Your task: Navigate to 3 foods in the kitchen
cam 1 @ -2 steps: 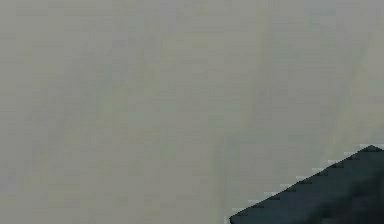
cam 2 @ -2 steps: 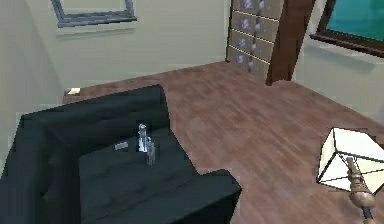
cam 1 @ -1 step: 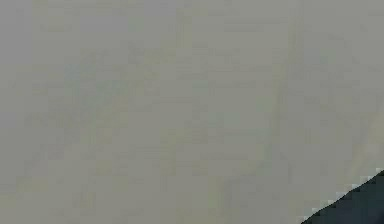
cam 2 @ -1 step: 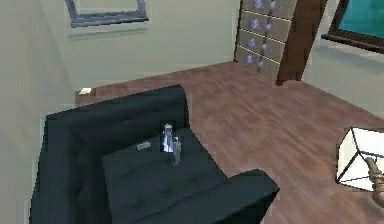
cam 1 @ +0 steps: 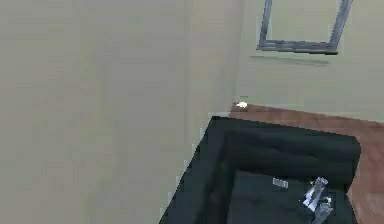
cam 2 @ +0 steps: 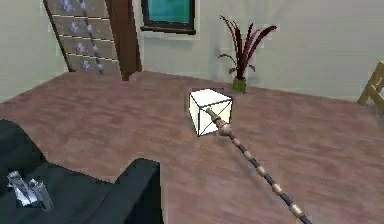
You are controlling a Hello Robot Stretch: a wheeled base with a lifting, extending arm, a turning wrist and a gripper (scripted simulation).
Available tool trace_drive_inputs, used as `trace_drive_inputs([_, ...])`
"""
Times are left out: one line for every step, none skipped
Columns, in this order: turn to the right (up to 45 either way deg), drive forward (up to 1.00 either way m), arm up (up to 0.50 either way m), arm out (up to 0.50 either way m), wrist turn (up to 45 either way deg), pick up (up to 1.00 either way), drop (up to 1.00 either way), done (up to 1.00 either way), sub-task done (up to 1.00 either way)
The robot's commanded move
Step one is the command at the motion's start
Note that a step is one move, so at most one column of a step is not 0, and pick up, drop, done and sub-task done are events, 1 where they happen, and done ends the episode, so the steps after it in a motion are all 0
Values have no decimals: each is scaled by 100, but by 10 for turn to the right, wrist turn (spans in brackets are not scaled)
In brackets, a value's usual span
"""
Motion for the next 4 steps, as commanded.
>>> trace_drive_inputs([450,0,0,0,0,0,0,0,0])
trace_drive_inputs([450,0,0,0,0,0,0,0,0])
trace_drive_inputs([180,0,0,0,0,0,0,0,0])
trace_drive_inputs([0,70,0,0,0,0,0,0,0])
